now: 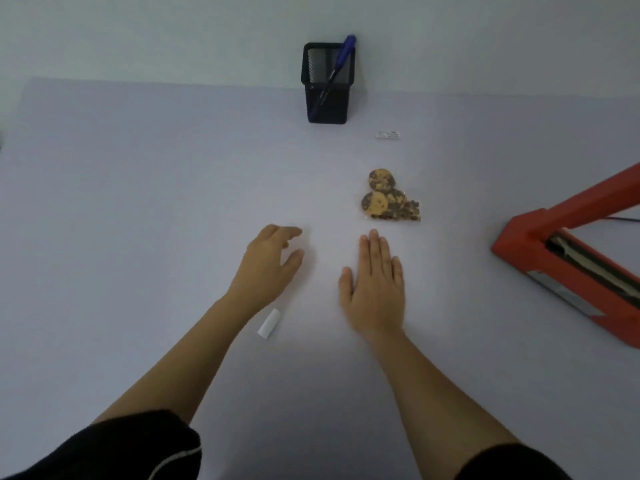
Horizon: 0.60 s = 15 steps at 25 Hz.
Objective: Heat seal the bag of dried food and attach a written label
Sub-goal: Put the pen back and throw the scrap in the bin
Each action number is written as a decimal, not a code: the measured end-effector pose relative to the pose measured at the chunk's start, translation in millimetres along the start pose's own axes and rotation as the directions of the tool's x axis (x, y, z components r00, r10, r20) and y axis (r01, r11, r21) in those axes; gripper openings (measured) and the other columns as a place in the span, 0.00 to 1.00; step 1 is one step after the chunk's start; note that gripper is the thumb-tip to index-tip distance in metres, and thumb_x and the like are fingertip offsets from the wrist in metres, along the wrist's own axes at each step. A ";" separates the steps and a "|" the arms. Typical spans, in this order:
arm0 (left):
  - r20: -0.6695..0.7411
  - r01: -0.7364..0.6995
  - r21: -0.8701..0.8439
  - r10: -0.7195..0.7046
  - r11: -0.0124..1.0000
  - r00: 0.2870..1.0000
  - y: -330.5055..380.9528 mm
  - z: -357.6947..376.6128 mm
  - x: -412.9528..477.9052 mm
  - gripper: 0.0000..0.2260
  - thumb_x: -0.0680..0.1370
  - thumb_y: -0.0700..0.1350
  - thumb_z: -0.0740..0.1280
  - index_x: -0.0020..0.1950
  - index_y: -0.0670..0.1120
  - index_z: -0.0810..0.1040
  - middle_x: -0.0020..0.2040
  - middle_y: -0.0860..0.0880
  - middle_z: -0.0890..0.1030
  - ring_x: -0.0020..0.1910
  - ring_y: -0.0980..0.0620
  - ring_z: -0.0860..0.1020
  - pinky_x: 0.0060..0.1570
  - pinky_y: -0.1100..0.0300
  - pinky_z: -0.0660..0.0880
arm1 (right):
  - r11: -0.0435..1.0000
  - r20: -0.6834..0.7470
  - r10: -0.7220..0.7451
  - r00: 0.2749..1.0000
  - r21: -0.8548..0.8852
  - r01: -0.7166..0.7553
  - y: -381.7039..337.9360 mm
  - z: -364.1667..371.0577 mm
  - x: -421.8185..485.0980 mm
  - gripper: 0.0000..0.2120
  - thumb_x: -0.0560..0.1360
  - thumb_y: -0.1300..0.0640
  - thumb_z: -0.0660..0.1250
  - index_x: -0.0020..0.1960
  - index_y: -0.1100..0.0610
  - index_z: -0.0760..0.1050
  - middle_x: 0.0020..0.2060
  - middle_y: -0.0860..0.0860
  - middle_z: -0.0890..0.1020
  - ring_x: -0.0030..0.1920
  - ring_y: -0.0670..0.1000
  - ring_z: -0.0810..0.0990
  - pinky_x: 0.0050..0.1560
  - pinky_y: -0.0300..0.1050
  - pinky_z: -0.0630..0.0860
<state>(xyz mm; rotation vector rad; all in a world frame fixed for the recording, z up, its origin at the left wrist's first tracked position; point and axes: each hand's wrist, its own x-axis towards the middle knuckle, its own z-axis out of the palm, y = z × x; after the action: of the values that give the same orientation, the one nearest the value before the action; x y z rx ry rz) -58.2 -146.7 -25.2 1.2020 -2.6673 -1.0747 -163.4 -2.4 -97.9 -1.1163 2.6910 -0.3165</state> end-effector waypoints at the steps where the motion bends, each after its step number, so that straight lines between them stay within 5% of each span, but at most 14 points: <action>1: -0.003 0.049 0.011 -0.049 0.999 0.999 -14.2 2.0 -26.0 0.15 0.77 0.42 0.66 0.63 0.43 0.75 0.56 0.45 0.77 0.52 0.49 0.77 0.55 0.59 0.74 | 1.000 -0.002 -0.004 1.000 -0.008 0.004 -0.5 -0.1 -0.7 0.30 0.76 0.47 0.49 0.75 0.58 0.54 0.76 0.54 0.57 0.76 0.52 0.55 0.73 0.51 0.52; 6: -0.051 0.323 0.021 -0.321 0.946 0.946 -44.6 22.6 -97.1 0.14 0.75 0.49 0.68 0.57 0.43 0.77 0.51 0.47 0.77 0.48 0.49 0.77 0.51 0.55 0.75 | 1.000 -0.008 -0.012 1.000 -0.013 0.012 -3.6 1.0 -1.7 0.31 0.75 0.47 0.47 0.75 0.60 0.55 0.75 0.55 0.58 0.75 0.54 0.56 0.73 0.53 0.55; 15: -0.172 0.413 0.010 -0.405 0.911 0.898 -30.8 44.6 -105.3 0.05 0.76 0.41 0.66 0.45 0.38 0.76 0.47 0.41 0.78 0.45 0.42 0.76 0.44 0.53 0.72 | 0.997 -0.021 -0.069 0.997 -0.020 0.068 -2.0 6.4 -2.8 0.30 0.76 0.48 0.49 0.74 0.62 0.54 0.75 0.57 0.57 0.76 0.56 0.55 0.73 0.54 0.53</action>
<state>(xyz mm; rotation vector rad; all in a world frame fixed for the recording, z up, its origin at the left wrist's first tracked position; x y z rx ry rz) 23.0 -64.7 -51.8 1.8333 -2.3823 -0.8980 -158.4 -2.5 -103.1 -1.2193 2.6842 -0.3166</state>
